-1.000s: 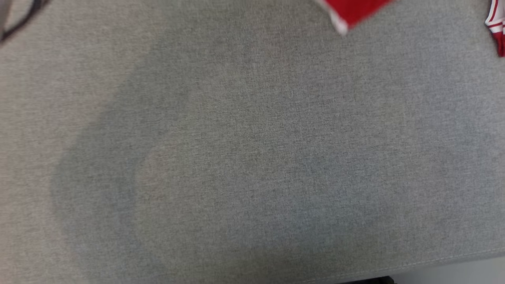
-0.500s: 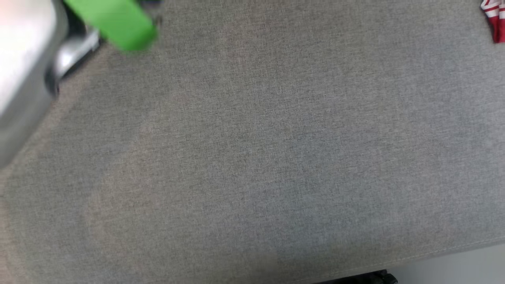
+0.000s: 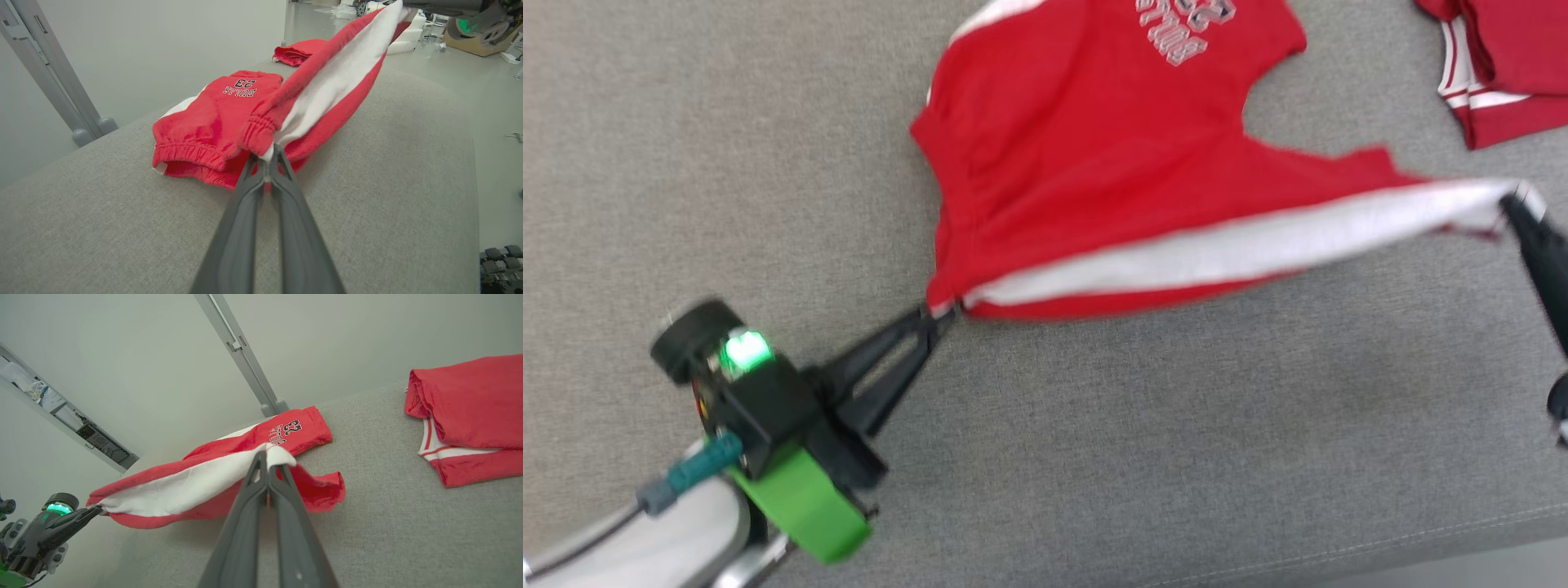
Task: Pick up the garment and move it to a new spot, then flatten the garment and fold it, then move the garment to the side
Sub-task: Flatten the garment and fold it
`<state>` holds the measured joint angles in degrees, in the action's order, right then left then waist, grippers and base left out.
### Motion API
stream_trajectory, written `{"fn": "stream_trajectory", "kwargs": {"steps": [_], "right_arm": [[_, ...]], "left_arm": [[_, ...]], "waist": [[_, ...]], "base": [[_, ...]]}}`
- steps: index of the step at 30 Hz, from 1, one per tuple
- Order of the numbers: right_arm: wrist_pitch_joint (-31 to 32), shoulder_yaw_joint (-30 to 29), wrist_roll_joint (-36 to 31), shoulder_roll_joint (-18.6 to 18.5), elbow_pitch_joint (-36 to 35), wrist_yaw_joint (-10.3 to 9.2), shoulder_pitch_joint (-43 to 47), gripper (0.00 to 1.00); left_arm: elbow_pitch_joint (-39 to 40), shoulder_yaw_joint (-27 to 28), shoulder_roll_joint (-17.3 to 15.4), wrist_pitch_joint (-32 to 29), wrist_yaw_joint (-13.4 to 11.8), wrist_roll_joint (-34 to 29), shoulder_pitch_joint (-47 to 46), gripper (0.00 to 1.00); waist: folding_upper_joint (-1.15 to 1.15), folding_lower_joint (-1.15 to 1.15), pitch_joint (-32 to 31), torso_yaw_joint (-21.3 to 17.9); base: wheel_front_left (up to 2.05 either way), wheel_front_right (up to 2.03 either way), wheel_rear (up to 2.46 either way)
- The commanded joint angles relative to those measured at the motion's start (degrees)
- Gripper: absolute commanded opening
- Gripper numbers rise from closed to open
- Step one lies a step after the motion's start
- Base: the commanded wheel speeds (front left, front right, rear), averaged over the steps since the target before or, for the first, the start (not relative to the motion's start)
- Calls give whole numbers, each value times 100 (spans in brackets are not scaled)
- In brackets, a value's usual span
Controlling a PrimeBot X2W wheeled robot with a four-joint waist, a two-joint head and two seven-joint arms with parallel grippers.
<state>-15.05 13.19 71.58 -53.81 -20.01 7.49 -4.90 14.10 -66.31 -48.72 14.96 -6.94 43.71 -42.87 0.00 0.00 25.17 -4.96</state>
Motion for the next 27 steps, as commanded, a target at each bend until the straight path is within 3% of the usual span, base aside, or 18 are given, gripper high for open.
{"fn": "stream_trajectory", "kwargs": {"steps": [1, 4, 8, 15, 19, 23, 27], "right_arm": [[12, 20, 84, 5, -29, -2, 303, 0], [91, 33, 203, -27, -94, -2, 890, 0], [171, -67, 330, -71, -214, -2, 1365, 0], [376, -550, 436, -308, -393, -2, 2088, 0], [568, -922, 368, -416, -532, -2, 2240, 0], [896, -1070, 429, -440, -552, -2, 1877, 0], [1384, -1071, 544, -562, -329, -2, 1252, 0]], "left_arm": [[107, -42, -109, 26, -141, 3, 275, 0], [348, -137, -194, 27, -380, 95, 783, 0], [567, -199, -247, 27, -517, 128, 1260, 0], [834, -422, -153, -101, -342, 88, 1546, 0], [878, -323, -13, -72, -238, 403, 1577, 0], [806, 16, 270, -18, 80, 1059, 1664, 0], [544, 350, 621, 13, 699, 1730, 1518, 0]], "waist": [[0, 0, -456, 35], [0, 0, -614, 70], [0, 0, -717, 132], [0, 0, -792, 408], [0, 0, -697, 543], [0, 0, -561, 656], [0, 0, -373, 823]], "base": [[0, 0, 0], [0, 0, 0], [0, 0, 0], [0, 0, 0], [0, 0, 0], [0, 0, 0], [0, 0, 0]]}}
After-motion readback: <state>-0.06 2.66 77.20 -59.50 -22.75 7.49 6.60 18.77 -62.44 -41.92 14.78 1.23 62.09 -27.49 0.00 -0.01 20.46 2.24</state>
